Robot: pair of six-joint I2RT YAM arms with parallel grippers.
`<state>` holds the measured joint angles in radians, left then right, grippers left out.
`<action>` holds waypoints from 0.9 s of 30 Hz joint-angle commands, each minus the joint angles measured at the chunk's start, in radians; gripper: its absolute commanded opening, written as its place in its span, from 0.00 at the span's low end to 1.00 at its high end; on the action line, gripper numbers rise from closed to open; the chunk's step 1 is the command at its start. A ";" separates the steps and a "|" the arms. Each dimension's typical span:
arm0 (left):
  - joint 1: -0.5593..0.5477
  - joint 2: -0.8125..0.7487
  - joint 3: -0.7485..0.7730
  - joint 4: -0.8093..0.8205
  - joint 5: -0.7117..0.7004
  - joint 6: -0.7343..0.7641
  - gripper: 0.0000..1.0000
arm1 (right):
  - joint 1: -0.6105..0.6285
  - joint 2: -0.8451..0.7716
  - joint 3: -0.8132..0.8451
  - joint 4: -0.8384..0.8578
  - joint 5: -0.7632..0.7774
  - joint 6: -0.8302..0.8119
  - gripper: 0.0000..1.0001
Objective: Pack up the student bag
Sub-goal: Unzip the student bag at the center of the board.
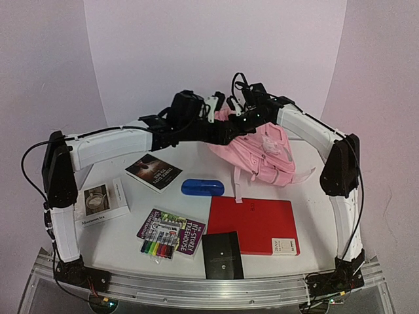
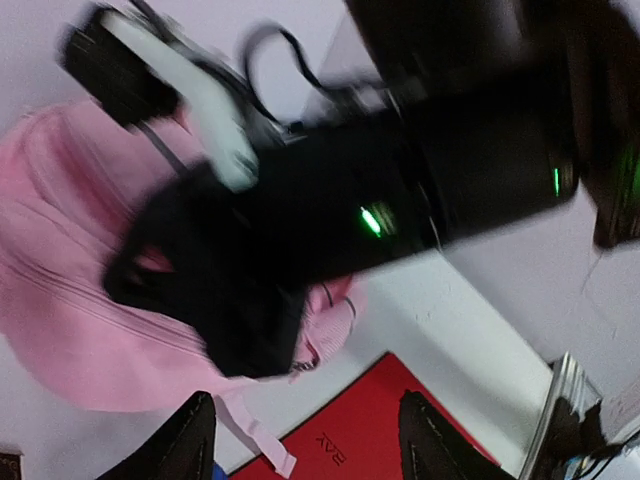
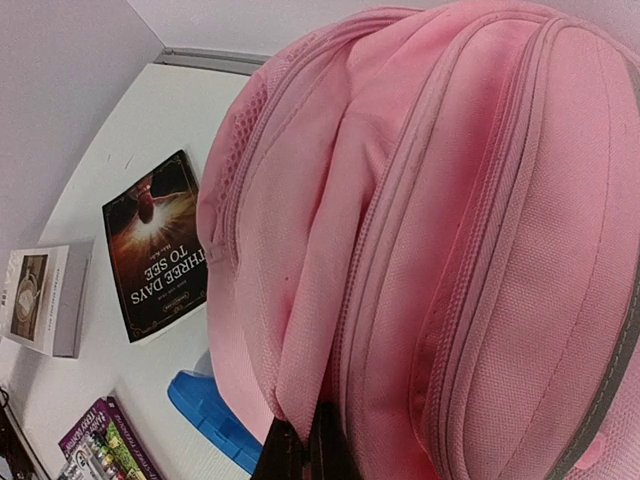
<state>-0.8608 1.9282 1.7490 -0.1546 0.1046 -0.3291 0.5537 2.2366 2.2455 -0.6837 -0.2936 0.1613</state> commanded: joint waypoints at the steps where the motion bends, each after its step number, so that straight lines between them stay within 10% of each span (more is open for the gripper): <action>1: -0.052 0.070 -0.020 -0.031 -0.025 0.143 0.59 | -0.005 -0.002 0.094 0.115 -0.042 0.061 0.00; 14: -0.055 0.122 -0.356 0.604 0.096 0.289 0.57 | -0.006 -0.031 0.051 0.150 -0.096 0.141 0.00; 27: -0.066 0.279 -0.209 0.577 0.165 0.327 0.53 | 0.003 -0.083 -0.002 0.191 -0.135 0.213 0.00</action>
<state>-0.9222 2.1895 1.4630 0.3857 0.2337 -0.0253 0.5446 2.2459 2.2376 -0.6224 -0.3810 0.3298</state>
